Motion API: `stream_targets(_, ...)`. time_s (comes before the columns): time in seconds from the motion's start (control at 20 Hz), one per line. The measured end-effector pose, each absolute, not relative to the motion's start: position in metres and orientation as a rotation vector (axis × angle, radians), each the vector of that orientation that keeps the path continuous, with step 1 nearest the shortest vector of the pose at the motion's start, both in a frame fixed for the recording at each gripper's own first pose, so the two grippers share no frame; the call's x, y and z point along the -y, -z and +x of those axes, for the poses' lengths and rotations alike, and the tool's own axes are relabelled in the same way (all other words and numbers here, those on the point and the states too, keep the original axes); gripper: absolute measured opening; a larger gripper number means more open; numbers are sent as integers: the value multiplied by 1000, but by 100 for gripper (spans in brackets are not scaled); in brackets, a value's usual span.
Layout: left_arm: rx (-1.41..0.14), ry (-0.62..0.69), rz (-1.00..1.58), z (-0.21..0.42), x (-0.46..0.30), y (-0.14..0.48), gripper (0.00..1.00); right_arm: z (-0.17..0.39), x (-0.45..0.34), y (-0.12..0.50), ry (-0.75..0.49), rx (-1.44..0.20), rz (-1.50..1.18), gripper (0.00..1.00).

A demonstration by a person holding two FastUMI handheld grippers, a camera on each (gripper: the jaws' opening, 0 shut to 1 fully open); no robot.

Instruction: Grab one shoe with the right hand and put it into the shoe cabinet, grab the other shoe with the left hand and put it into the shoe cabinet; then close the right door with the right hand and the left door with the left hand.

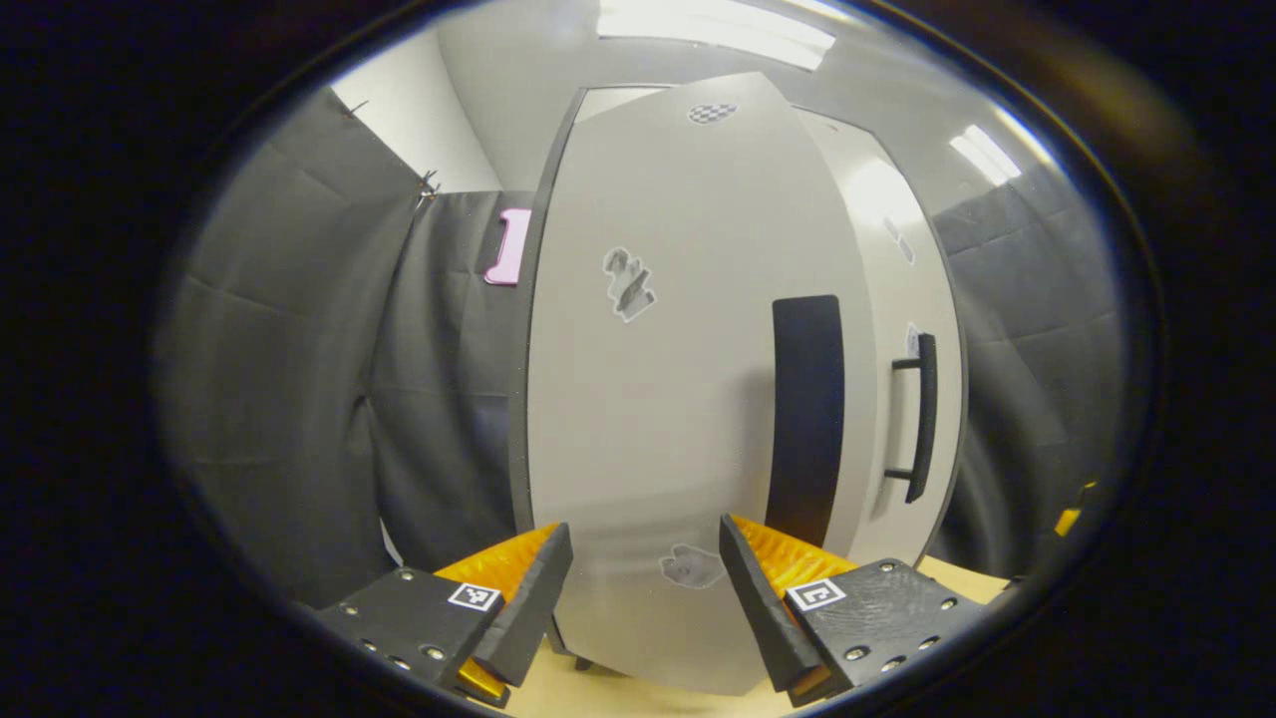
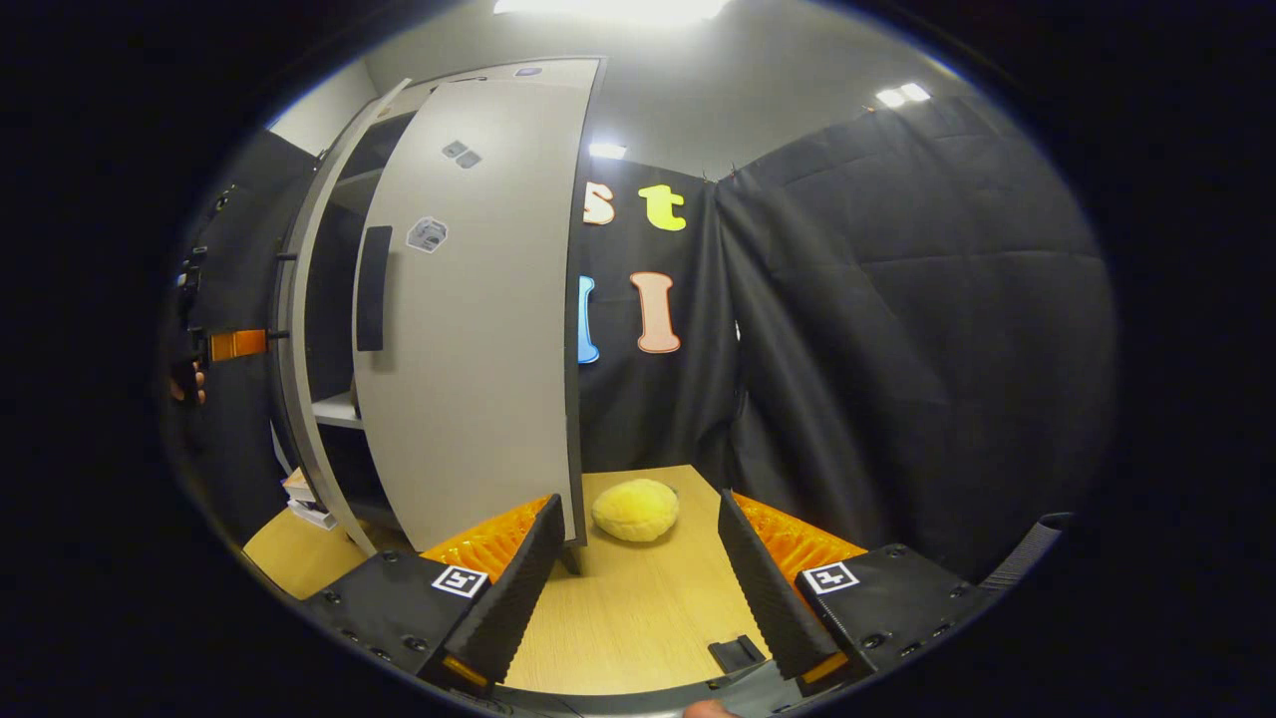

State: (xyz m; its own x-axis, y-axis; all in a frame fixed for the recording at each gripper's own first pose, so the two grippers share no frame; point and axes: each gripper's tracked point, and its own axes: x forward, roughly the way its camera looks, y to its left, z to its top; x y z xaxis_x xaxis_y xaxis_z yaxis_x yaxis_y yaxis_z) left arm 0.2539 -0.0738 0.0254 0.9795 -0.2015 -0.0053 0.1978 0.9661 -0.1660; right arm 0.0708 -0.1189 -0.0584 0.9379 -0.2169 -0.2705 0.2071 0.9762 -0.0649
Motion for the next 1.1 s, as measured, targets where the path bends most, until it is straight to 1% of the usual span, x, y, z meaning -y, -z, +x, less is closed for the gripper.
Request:
stream_targets(0.2,-25,191,-128,236,58,-23,92,80,91,37,152,-233,-4,99)
stream_targets(0.5,-16,165,-91,183,17,-27,92,79,51,4,70,-166,56,99)
stream_targets(0.7,1,133,-78,145,-11,-31,92,75,32,-9,40,-137,78,98)
stream_targets(0.75,8,121,-73,135,-18,-32,92,72,27,-12,31,-131,84,92)
stream_targets(0.8,13,109,-70,128,-24,-33,93,70,23,-14,23,-127,90,92)
stream_targets(0.85,17,100,-70,119,-29,-35,88,68,18,-16,13,-125,94,92)
stream_targets(0.9,20,94,-69,112,-32,-36,93,67,13,-18,2,-119,92,92)
stream_targets(1.0,23,80,-59,99,-38,-37,93,66,8,-20,-13,-112,81,92)
stream_targets(1.05,22,74,-51,93,-40,-37,92,65,4,-21,-21,-111,79,92)
stream_targets(1.1,21,69,-42,88,-42,-35,88,64,0,-22,-29,-105,79,92)
